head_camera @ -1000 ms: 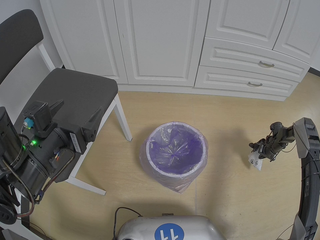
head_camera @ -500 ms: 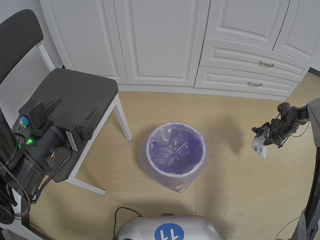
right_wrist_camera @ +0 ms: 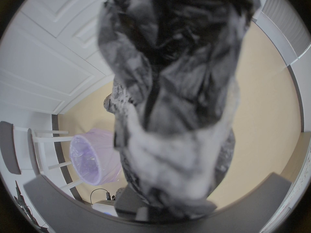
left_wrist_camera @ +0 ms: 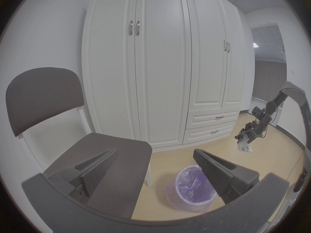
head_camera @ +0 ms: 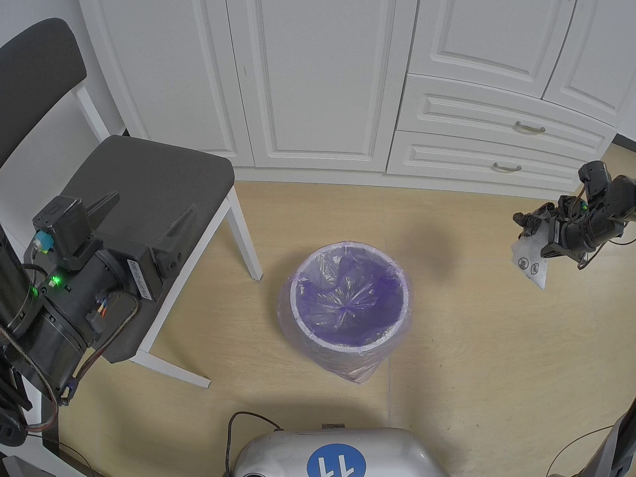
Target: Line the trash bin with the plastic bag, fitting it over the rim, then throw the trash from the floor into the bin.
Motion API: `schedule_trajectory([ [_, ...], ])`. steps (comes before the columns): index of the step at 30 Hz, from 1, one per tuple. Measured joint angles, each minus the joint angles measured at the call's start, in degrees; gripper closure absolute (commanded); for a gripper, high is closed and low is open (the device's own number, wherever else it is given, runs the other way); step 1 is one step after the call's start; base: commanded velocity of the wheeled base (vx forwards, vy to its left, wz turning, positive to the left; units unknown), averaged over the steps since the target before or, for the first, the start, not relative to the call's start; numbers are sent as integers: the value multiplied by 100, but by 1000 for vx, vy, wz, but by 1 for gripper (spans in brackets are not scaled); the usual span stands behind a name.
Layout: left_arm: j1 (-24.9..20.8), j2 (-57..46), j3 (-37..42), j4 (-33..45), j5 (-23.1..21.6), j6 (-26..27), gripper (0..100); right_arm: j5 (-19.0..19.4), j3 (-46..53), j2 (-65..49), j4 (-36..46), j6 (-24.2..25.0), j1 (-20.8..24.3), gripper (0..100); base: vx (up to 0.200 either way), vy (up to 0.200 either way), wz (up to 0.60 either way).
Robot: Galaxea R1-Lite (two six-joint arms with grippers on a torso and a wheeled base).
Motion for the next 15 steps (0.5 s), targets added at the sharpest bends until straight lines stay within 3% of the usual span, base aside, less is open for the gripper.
schedule_trajectory([
  [15, -16, -121, 5, -9, -2, 49, 0, -38, 841, -1864, -16, 34, 713, 100, 0, 0, 0],
])
